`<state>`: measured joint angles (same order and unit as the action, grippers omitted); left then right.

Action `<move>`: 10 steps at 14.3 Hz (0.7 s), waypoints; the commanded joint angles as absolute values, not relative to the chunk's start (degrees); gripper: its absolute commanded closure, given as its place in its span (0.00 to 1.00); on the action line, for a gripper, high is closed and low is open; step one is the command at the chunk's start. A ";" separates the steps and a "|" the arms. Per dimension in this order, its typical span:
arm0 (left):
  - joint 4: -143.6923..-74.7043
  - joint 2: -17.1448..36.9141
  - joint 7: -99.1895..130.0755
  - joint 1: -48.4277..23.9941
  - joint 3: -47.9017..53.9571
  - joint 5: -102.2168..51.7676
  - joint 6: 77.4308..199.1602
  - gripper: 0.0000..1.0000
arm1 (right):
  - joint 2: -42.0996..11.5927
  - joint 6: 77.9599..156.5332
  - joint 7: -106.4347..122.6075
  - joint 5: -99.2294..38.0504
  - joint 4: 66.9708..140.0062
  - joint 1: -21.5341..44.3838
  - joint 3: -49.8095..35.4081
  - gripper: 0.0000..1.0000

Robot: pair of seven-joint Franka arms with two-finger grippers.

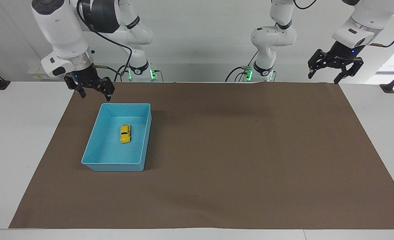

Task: Wind up and store yellow beetle car

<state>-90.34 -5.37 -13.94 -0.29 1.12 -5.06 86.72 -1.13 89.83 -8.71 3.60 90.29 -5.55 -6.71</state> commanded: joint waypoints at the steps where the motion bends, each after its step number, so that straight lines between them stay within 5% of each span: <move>1: -90.53 -6.06 -13.71 0.79 1.67 -5.62 86.31 0.00 | -1.85 88.67 -9.84 1.51 88.24 -5.89 -7.03 0.00; 10: -90.53 -5.98 -13.71 0.79 1.67 -5.62 86.31 0.00 | -0.62 90.00 -9.76 0.70 90.53 -6.06 -7.03 0.00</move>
<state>-90.34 -5.37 -13.94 -0.29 1.12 -5.06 86.72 -1.24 89.34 -8.74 1.52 89.54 -5.58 -6.71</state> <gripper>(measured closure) 0.000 0.000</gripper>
